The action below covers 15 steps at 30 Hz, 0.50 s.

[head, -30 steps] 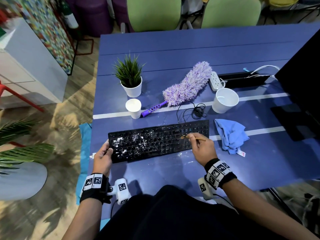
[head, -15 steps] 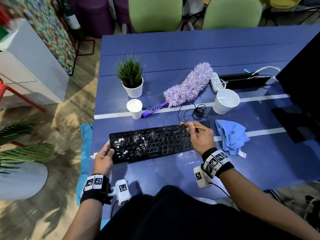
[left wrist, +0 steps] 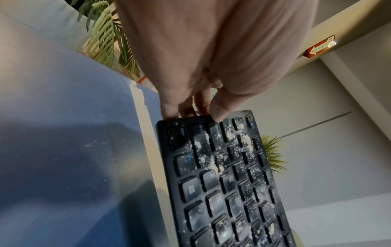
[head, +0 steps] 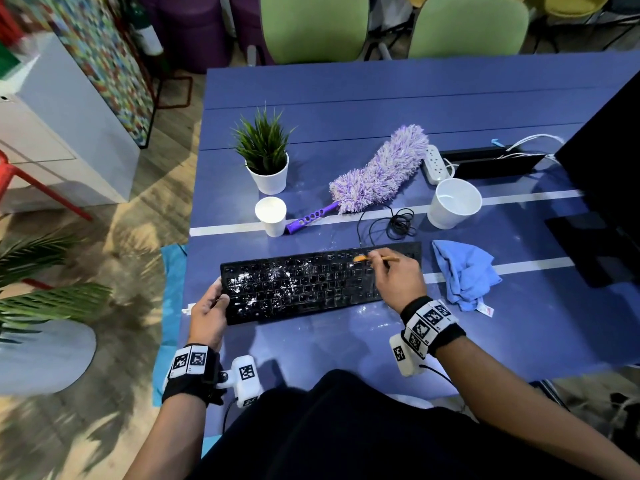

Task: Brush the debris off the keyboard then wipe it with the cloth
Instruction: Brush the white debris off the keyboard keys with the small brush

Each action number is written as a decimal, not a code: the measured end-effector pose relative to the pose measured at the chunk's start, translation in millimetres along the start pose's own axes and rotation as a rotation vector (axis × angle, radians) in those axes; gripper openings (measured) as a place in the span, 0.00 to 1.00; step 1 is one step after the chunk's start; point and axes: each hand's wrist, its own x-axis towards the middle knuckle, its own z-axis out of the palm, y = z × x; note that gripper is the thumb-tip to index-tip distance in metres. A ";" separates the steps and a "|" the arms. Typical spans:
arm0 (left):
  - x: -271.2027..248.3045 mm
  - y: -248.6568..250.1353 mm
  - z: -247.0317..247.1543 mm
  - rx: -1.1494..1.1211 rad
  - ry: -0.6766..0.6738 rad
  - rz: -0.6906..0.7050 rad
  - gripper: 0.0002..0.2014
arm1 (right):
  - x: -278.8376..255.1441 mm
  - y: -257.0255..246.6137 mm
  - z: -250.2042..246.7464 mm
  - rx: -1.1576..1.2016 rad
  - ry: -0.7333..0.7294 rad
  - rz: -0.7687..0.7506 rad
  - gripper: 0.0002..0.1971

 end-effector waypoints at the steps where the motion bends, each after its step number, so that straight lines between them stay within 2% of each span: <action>1: -0.8 0.7 0.8 -0.002 0.006 -0.002 0.22 | 1.9 1.4 -2.0 -0.114 0.016 0.039 0.15; 3: -3.0 1.8 1.1 -0.006 0.019 -0.004 0.23 | 6.4 0.2 -5.8 -0.153 0.041 0.030 0.16; 6: -3.3 2.4 1.0 -0.010 0.024 -0.007 0.23 | 7.8 -7.5 -4.7 -0.015 -0.044 -0.043 0.19; 10: -3.5 3.2 2.2 -0.021 0.022 -0.026 0.22 | 12.0 -15.2 -1.1 -0.115 -0.037 0.000 0.17; 15: -6.3 4.8 3.4 -0.022 0.025 -0.017 0.22 | 9.5 -35.2 2.8 0.153 -0.182 0.010 0.13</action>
